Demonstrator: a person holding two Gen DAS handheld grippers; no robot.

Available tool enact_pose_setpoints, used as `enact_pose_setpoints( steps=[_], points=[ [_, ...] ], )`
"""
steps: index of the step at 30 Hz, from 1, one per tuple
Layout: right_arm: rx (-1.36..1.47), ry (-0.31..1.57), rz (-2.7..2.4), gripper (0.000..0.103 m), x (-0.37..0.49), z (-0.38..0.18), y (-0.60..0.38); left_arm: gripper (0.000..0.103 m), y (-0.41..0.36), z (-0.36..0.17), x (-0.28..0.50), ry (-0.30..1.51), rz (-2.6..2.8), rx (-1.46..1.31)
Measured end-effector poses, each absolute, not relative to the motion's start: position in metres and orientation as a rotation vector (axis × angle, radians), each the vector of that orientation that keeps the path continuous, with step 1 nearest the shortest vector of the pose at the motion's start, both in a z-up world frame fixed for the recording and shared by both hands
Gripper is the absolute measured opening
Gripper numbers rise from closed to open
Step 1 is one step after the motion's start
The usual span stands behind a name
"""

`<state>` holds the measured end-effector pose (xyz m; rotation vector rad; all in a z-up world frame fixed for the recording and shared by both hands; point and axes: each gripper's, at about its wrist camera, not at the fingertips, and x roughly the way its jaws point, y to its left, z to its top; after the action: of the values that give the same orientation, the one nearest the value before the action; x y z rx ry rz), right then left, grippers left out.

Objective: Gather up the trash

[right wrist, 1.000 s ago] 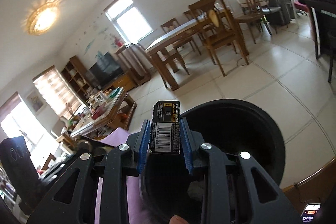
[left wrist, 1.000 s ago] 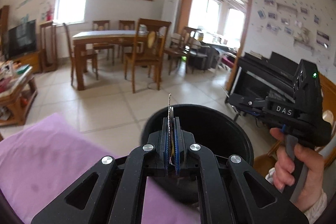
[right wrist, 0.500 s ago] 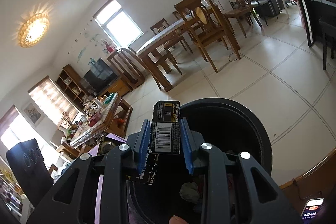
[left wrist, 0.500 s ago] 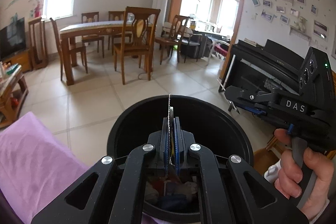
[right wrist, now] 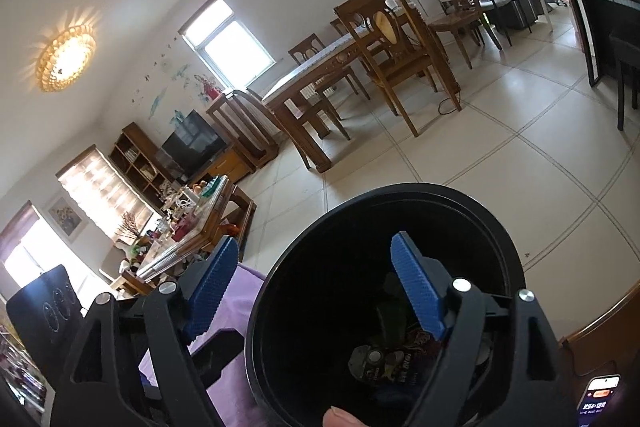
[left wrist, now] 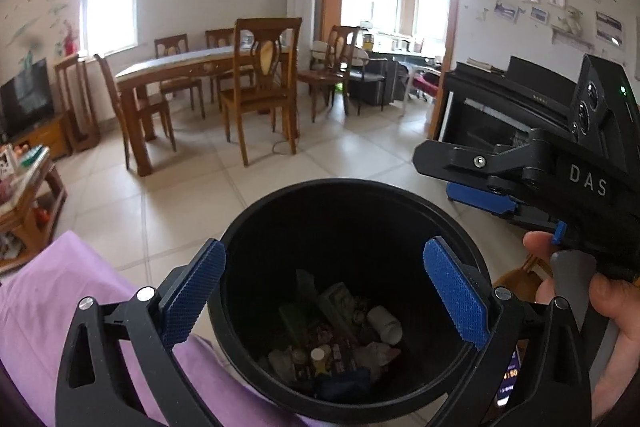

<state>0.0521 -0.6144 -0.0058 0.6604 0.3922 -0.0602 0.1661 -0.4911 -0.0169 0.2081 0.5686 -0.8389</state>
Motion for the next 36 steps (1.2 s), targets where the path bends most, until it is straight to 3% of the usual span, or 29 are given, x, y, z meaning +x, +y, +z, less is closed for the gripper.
enact_pose_setpoints(
  steps=[15,22,25,36],
  points=[
    [0.609,0.397,-0.065,0.088,0.055,0.004,-0.597,0.098,-0.431,-0.005,0.155,0.594,-0.867,0.078],
    [0.519,0.435,-0.003,0.094,0.069,0.014,-0.543,0.098,-0.328,-0.011,0.14,0.628,-0.717,0.013],
    [0.45,0.462,0.07,0.098,0.077,0.018,-0.497,0.098,-0.271,-0.009,0.128,0.609,-0.614,-0.013],
    [0.21,0.496,0.346,0.098,0.076,0.003,-0.294,0.098,-0.093,-0.015,0.083,0.546,-0.104,-0.017]
  ],
)
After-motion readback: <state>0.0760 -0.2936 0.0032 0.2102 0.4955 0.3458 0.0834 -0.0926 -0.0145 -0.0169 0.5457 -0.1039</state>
